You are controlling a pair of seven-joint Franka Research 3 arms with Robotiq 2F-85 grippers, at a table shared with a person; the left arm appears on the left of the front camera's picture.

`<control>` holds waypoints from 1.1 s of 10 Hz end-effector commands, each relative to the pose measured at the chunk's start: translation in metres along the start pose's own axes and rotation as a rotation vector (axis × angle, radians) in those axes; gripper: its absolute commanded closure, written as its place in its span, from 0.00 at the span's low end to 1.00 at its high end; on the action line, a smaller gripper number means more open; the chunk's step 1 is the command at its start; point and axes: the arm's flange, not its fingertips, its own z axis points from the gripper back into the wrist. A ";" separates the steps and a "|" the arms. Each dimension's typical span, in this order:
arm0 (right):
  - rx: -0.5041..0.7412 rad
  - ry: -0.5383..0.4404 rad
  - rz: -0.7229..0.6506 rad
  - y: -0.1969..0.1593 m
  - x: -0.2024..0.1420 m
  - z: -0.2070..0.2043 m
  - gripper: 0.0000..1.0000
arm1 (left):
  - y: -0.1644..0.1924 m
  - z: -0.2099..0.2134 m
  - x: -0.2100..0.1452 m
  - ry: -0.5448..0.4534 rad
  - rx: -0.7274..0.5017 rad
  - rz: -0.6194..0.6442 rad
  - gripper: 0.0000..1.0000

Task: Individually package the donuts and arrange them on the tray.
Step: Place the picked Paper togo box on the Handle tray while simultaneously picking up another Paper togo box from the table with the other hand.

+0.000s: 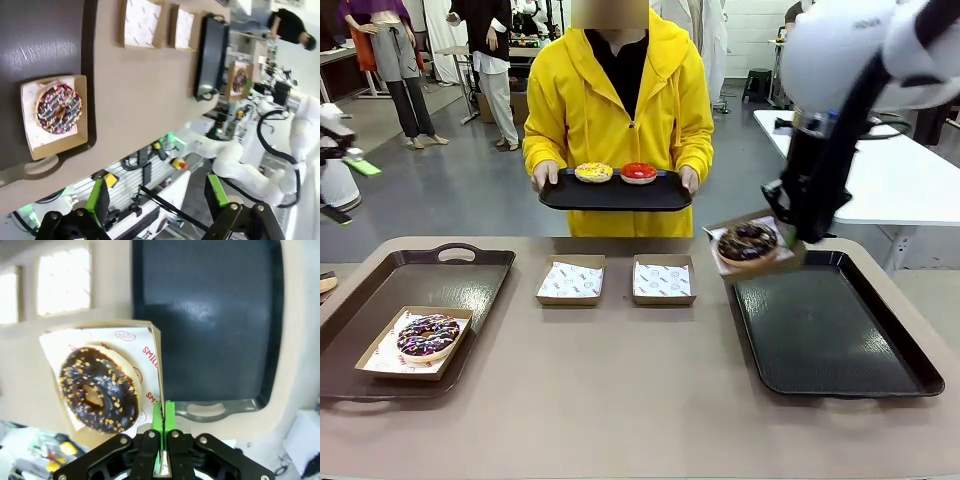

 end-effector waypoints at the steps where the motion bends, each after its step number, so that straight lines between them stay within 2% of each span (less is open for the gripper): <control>1: 0.033 -0.019 -0.024 -0.023 -0.013 -0.027 0.99 | -0.016 -0.034 0.025 0.020 0.153 0.024 0.00; 5: 0.075 -0.034 -0.033 -0.041 -0.017 -0.071 0.99 | -0.041 -0.121 0.062 0.016 0.380 0.046 0.00; 9: 0.058 -0.010 -0.027 -0.040 -0.015 -0.090 0.99 | -0.059 -0.181 0.076 -0.120 0.520 -0.022 0.00; 11: 0.037 -0.007 -0.048 -0.041 -0.019 -0.082 0.99 | -0.062 -0.199 0.074 -0.159 0.557 -0.064 0.00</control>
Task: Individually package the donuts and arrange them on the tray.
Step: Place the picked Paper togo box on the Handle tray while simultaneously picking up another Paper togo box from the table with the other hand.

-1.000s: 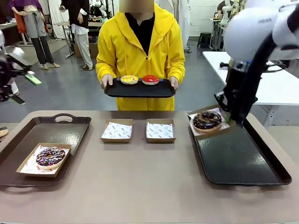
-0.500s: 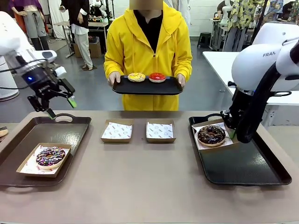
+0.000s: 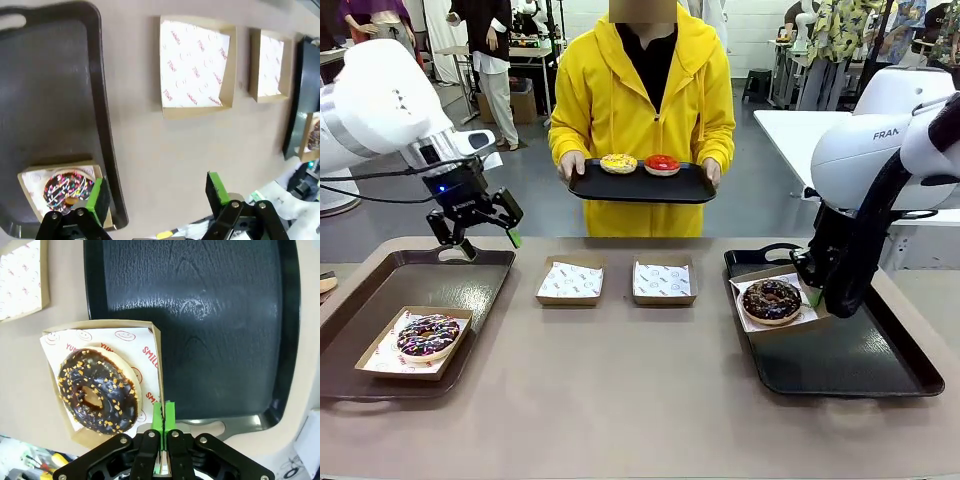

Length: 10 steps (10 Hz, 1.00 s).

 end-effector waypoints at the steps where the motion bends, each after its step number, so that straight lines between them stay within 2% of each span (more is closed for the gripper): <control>1: 0.001 -0.006 -0.004 0.000 -0.001 0.004 0.99 | 0.006 0.008 0.001 0.030 -0.024 0.018 0.00; 8: 0.001 -0.006 -0.004 0.000 -0.001 0.004 0.99 | 0.006 0.008 0.001 0.030 -0.024 0.018 0.00; 10: 0.000 -0.003 0.000 0.000 0.000 0.001 0.99 | 0.000 0.002 0.011 -0.012 0.034 0.055 0.00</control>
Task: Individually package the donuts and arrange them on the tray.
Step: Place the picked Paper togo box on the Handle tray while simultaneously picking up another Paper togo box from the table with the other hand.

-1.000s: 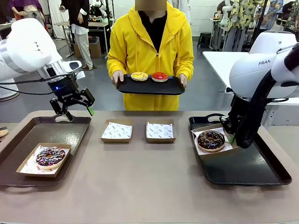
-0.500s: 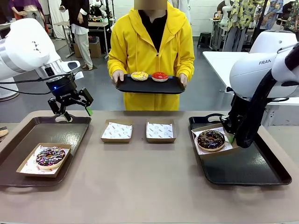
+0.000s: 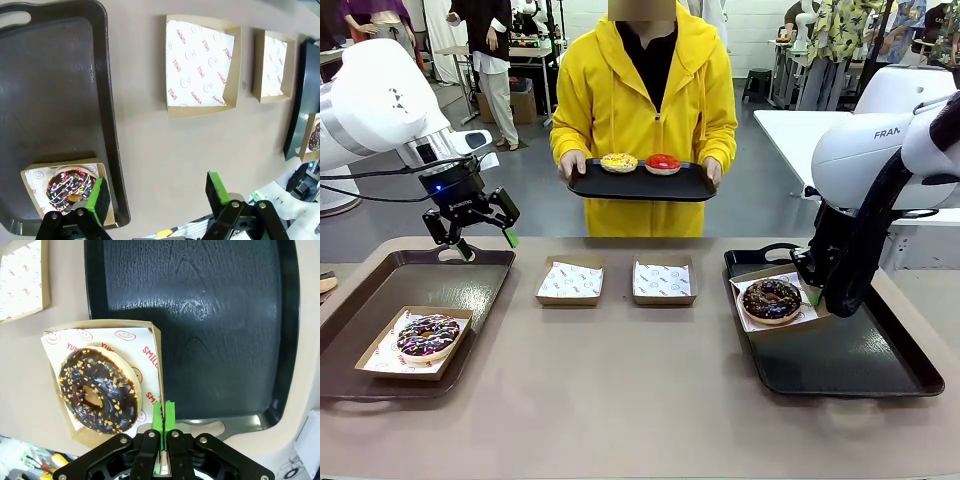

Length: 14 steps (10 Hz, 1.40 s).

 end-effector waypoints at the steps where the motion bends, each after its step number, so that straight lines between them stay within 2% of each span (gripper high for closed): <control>1: 0.001 -0.005 -0.005 -0.004 -0.008 -0.002 0.99 | -0.013 -0.005 0.018 -0.021 0.052 0.008 0.00; 5: -0.073 0.007 0.004 -0.021 -0.027 -0.015 0.99 | -0.051 -0.009 0.043 -0.081 0.235 -0.027 0.00; 8: -0.083 0.014 0.002 -0.041 -0.036 -0.025 0.99 | -0.071 -0.030 0.063 -0.102 0.387 -0.044 0.00; 9: -0.065 0.038 -0.003 -0.045 -0.032 -0.037 0.99 | -0.067 -0.053 0.065 -0.124 0.408 -0.037 0.00; 14: -0.081 0.051 -0.017 -0.041 -0.025 -0.056 0.99 | -0.057 -0.067 0.063 -0.133 0.398 -0.032 0.00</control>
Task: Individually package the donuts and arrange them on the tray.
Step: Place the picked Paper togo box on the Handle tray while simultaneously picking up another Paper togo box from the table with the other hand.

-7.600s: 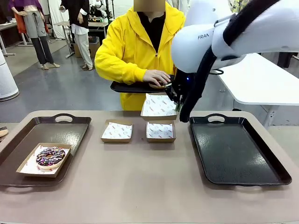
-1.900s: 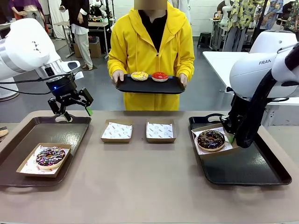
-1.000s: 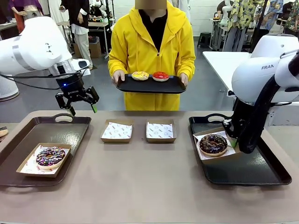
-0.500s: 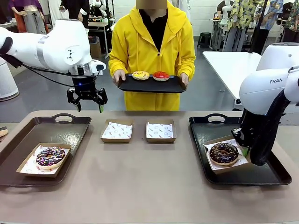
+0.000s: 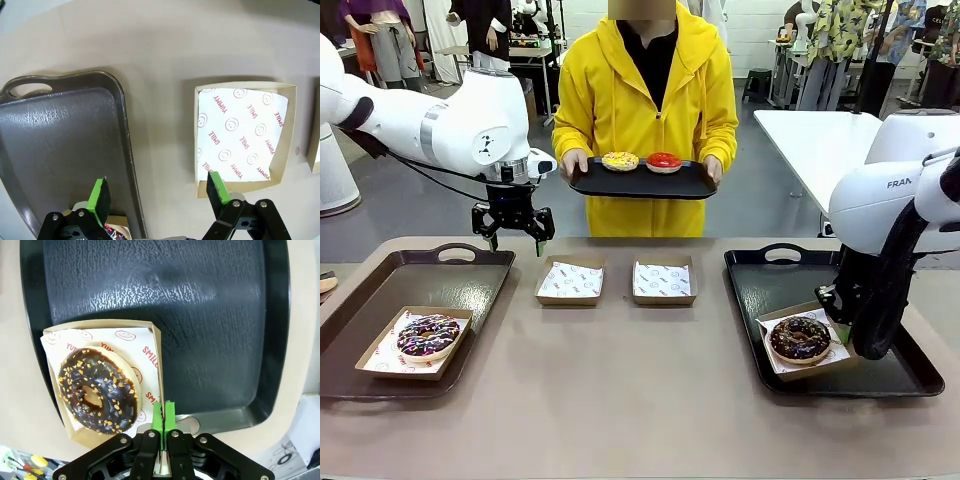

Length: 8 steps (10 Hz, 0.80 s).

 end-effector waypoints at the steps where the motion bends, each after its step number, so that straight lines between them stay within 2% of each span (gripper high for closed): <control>1: -0.002 -0.009 -0.003 -0.002 0.000 -0.013 0.99 | 0.000 -0.005 -0.002 -0.034 0.000 0.027 0.00; 6: 0.005 -0.013 -0.052 0.001 0.007 -0.022 0.99 | -0.003 -0.017 -0.006 -0.045 -0.089 0.115 0.00; 7: 0.004 0.002 -0.006 0.002 0.008 -0.016 0.99 | 0.000 -0.013 -0.001 -0.032 -0.041 0.031 0.00; 8: 0.004 0.002 -0.006 0.002 0.008 -0.016 0.99 | 0.000 -0.013 -0.001 -0.032 -0.041 0.031 0.00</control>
